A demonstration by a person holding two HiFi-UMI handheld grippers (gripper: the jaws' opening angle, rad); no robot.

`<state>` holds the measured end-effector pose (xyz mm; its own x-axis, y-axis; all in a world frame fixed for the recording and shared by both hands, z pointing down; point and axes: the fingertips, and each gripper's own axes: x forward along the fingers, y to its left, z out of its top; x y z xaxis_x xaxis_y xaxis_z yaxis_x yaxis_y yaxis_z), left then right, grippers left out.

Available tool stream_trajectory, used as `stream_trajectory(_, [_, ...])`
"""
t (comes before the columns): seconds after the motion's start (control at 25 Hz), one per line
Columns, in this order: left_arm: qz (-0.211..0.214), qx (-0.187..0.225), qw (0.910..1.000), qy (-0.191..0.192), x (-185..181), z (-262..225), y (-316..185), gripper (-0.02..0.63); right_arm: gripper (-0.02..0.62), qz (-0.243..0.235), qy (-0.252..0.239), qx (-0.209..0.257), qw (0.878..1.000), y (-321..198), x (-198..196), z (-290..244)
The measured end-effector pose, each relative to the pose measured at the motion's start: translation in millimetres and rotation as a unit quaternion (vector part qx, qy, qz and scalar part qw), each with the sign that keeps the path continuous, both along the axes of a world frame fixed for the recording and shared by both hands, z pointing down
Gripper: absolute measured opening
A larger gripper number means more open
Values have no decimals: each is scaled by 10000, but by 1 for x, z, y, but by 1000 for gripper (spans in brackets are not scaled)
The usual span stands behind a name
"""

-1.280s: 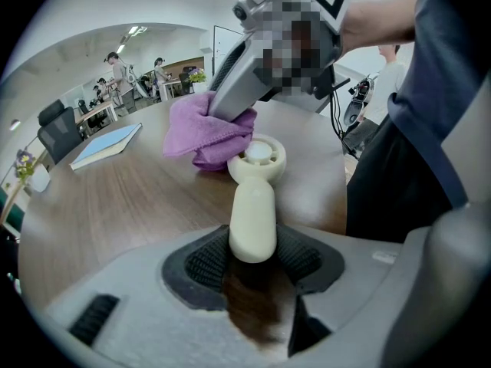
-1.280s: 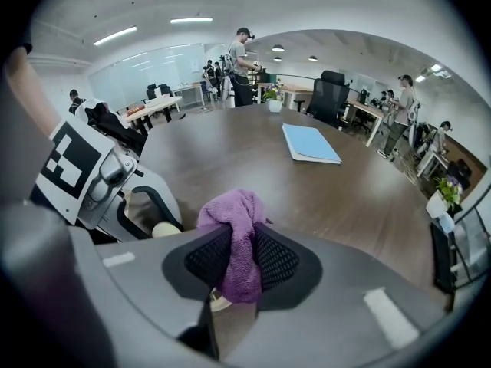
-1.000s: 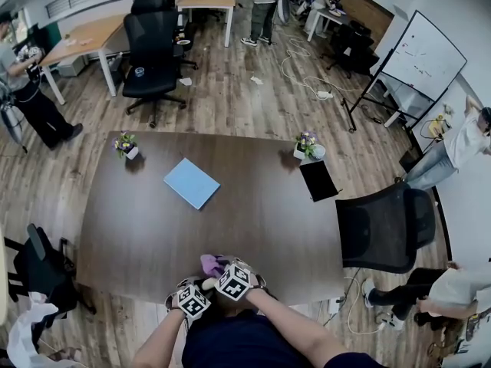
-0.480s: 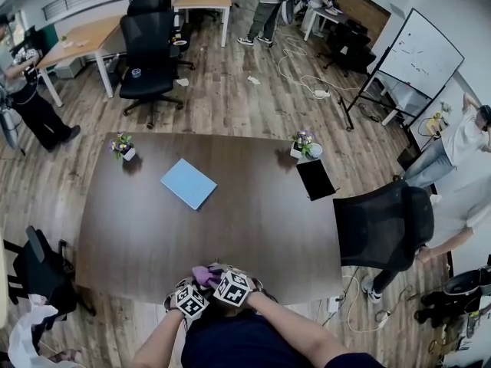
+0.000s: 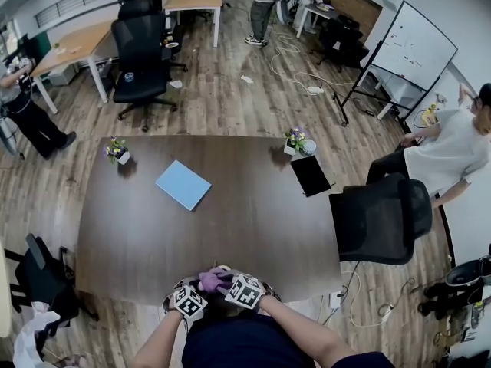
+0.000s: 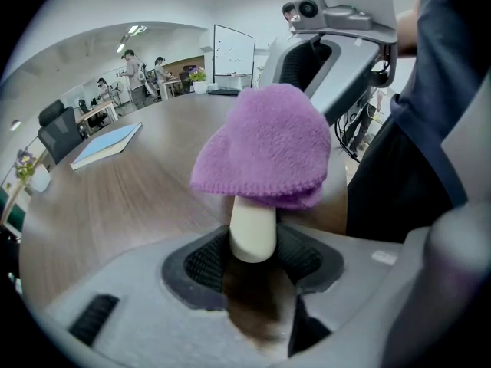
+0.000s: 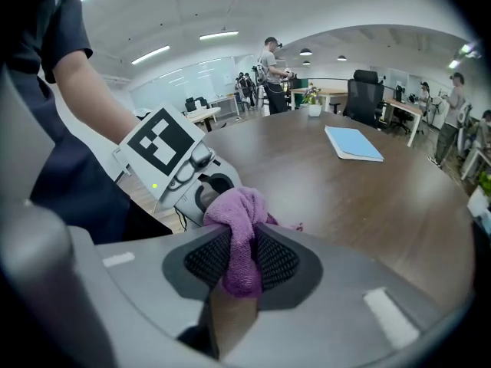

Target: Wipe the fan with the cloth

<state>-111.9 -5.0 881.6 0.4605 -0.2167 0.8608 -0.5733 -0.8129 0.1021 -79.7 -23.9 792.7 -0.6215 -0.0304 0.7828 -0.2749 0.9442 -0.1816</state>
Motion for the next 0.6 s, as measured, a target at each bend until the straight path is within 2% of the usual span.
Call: stream_trajectory(0.6, [-27,19,10000,-38,-1,-4,0,196,100,922,-219,-326,9950,-6,45,3])
